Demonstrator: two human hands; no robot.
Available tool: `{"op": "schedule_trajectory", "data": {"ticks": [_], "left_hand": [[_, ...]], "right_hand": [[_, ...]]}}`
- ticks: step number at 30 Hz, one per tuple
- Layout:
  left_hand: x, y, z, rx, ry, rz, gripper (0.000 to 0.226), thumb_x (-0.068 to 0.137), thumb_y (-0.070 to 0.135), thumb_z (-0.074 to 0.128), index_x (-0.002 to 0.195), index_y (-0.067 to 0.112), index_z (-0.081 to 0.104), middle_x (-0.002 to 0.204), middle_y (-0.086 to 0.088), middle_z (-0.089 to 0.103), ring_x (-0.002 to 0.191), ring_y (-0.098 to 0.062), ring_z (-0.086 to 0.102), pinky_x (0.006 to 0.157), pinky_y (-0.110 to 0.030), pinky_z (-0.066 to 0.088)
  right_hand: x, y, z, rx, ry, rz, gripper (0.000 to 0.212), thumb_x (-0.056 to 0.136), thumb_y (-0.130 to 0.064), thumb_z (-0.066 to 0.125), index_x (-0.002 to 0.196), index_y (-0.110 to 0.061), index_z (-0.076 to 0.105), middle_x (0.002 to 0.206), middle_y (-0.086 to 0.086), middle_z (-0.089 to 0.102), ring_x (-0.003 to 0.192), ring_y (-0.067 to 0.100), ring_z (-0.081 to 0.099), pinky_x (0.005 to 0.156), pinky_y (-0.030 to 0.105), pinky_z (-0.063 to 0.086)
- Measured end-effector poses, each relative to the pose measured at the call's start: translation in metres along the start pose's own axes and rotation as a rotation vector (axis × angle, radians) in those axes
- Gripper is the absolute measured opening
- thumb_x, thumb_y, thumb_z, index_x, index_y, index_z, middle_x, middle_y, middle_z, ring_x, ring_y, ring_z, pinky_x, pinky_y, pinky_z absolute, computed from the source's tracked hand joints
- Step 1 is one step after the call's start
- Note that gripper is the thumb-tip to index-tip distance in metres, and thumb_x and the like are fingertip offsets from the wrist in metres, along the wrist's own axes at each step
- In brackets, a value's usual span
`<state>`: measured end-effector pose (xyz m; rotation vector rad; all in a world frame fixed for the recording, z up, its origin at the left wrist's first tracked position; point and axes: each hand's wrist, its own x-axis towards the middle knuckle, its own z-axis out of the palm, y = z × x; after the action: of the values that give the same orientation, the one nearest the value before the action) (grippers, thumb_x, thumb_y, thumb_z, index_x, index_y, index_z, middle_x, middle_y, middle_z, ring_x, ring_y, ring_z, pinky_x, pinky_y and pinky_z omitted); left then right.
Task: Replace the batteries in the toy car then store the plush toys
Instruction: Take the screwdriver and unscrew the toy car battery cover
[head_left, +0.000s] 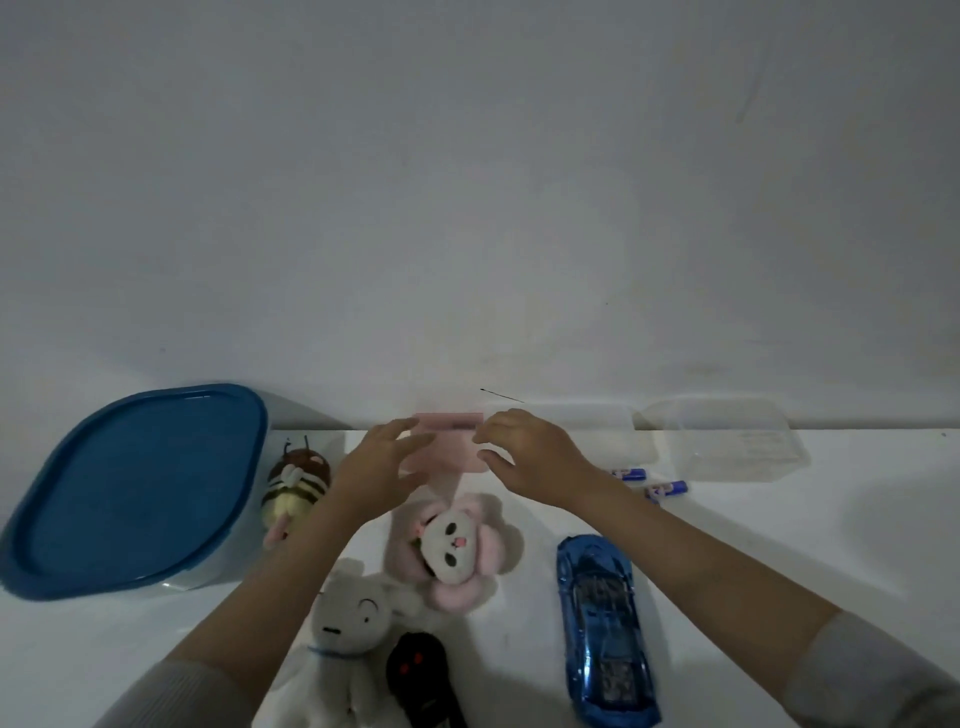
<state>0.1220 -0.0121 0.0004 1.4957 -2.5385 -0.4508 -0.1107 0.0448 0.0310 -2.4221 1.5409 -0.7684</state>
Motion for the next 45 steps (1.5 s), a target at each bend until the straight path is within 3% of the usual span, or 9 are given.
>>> {"op": "schedule_trajectory", "data": {"ticks": [6,9,13,17,21,26,31,37,45], "left_hand": [[0.007,-0.016,0.004,0.007,0.084,0.043,0.041,0.083,0.022,0.065,0.123,0.023,0.062,0.138,-0.006,0.049,0.12,-0.03,0.049,0.089,-0.042,0.051],[0.008,-0.025,0.006,-0.049,0.098,0.085,0.039,0.081,0.02,0.066,0.119,0.023,0.064,0.134,-0.007,0.051,0.114,-0.031,0.053,0.084,-0.041,0.053],[0.012,-0.036,0.008,-0.117,0.107,0.164,0.037,0.077,0.017,0.069,0.114,0.017,0.067,0.127,-0.011,0.055,0.104,-0.029,0.061,0.073,-0.037,0.054],[0.01,-0.038,0.011,-0.199,0.117,0.191,0.038,0.075,0.013,0.073,0.112,0.011,0.068,0.123,-0.015,0.056,0.095,-0.031,0.064,0.066,-0.039,0.055],[0.011,-0.038,0.011,-0.232,0.134,0.193,0.038,0.075,0.014,0.074,0.112,0.011,0.067,0.125,-0.014,0.055,0.095,-0.031,0.064,0.07,-0.041,0.056],[0.009,-0.035,0.013,-0.235,0.139,0.181,0.038,0.077,0.013,0.071,0.114,0.01,0.065,0.129,-0.014,0.052,0.103,-0.03,0.061,0.074,-0.041,0.056],[0.01,-0.033,0.012,-0.266,0.162,0.181,0.056,0.072,0.013,0.074,0.124,0.011,0.055,0.13,-0.008,0.049,0.105,-0.028,0.059,0.074,-0.04,0.055],[0.01,-0.029,0.006,-0.229,0.198,0.172,0.08,0.071,0.033,0.079,0.136,0.011,0.039,0.134,-0.006,0.046,0.119,-0.025,0.049,0.087,-0.042,0.053],[0.002,-0.022,-0.004,0.043,0.313,0.243,0.102,0.066,0.057,0.071,0.142,0.003,0.031,0.134,-0.017,0.046,0.113,-0.032,0.053,0.082,-0.038,0.053]], "right_hand": [[0.038,-0.025,0.024,-0.083,-0.21,0.037,0.021,0.089,-0.014,0.051,0.095,-0.011,0.071,0.109,0.003,0.068,0.106,0.024,0.058,0.079,0.04,0.052],[0.051,-0.04,0.031,-0.11,-0.096,-0.116,0.007,0.076,-0.01,0.066,0.072,-0.013,0.072,0.098,0.001,0.072,0.083,0.022,0.068,0.058,0.025,0.05],[0.058,-0.034,0.048,-0.16,-0.154,-0.118,0.01,0.065,-0.008,0.074,0.059,-0.011,0.066,0.117,-0.003,0.068,0.074,0.026,0.066,0.061,0.026,0.052],[0.057,-0.021,0.063,-0.209,-0.244,-0.173,0.009,0.065,-0.007,0.062,0.056,-0.006,0.06,0.106,0.007,0.072,0.079,0.022,0.069,0.067,0.029,0.054],[0.056,-0.009,0.073,-0.257,-0.317,-0.172,0.019,0.07,-0.013,0.048,0.058,-0.003,0.059,0.071,0.015,0.067,0.074,0.03,0.069,0.062,0.037,0.054],[0.056,-0.015,0.065,-0.251,-0.121,-0.306,0.021,0.068,-0.012,0.049,0.049,-0.006,0.056,0.049,0.008,0.054,0.047,0.026,0.054,0.048,0.029,0.052],[0.061,-0.018,0.052,-0.165,0.113,-0.308,0.013,0.067,-0.007,0.06,0.054,-0.006,0.057,0.057,0.01,0.06,0.05,0.022,0.052,0.044,0.027,0.044],[0.065,-0.006,0.033,-0.043,0.056,-0.166,0.015,0.08,-0.018,0.066,0.068,-0.009,0.066,0.065,0.004,0.059,0.06,0.023,0.057,0.05,0.033,0.049],[0.074,-0.005,0.028,-0.232,0.372,-0.117,0.015,0.076,-0.012,0.074,0.066,-0.01,0.064,0.061,0.002,0.059,0.057,0.022,0.057,0.045,0.029,0.046]]}}
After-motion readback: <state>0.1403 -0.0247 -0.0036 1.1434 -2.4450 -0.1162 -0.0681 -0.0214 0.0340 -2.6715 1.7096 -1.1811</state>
